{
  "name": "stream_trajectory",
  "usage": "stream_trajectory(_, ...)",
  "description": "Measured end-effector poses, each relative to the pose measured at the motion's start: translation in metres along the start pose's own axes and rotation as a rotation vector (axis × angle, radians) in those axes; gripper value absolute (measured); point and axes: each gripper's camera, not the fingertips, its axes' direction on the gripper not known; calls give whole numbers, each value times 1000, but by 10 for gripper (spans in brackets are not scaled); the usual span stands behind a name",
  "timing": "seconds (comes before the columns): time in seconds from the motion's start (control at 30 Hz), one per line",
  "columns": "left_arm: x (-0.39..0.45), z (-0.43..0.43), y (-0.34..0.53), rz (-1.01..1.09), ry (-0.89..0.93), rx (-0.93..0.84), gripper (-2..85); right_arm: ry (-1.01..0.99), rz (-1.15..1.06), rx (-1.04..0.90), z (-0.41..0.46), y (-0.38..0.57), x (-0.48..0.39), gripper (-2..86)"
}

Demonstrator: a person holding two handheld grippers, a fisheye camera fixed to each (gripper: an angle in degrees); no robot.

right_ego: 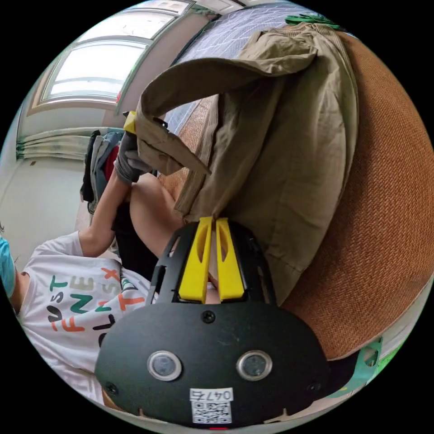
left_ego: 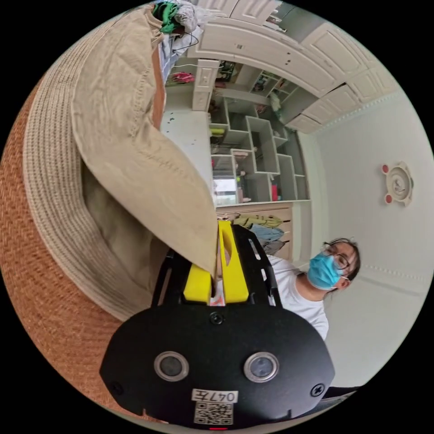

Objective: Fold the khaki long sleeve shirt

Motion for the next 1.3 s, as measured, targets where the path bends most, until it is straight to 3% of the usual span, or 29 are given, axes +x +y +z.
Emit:
stream_trajectory(0.1,5,-10,9,13,176,82,-9,-105,-14,99,-9,20,-27,-8)
stream_trajectory(0.17,16,-19,18,21,245,151,-9,-396,-23,255,-30,45,-33,-9)
stream_trajectory(0.23,17,-20,21,-14,220,155,-9,-507,48,309,-26,65,-20,-9)
stream_trajectory(0.33,-17,-21,27,-211,59,126,-8,-271,183,164,11,86,4,-9)
stream_trajectory(0.43,-74,-25,46,-489,-114,101,-8,-328,204,206,16,104,3,-9)
stream_trajectory(0.5,-97,-26,60,-610,-56,142,-8,-312,201,200,20,110,-8,-9)
stream_trajectory(0.63,-65,-32,51,-472,164,221,-3,-529,184,292,10,136,-27,1)
stream_trajectory(0.73,-34,-41,42,-406,36,199,17,-241,157,136,11,146,-49,48)
stream_trajectory(0.8,-32,-44,43,-420,-40,187,45,-166,115,146,-5,156,-69,63)
stream_trajectory(0.93,-40,-38,59,-362,248,272,62,-14,19,420,-77,170,-107,93)
stream_trajectory(1.0,-30,-36,60,-337,238,270,60,-65,41,460,-87,156,-97,108)
stream_trajectory(1.07,-9,-33,56,-311,143,225,49,-266,66,462,-83,128,-75,118)
stream_trajectory(1.17,11,-34,59,-273,161,247,35,-352,67,404,-61,101,-76,123)
stream_trajectory(1.3,35,-47,70,-246,164,323,49,-443,-105,332,-33,103,-122,127)
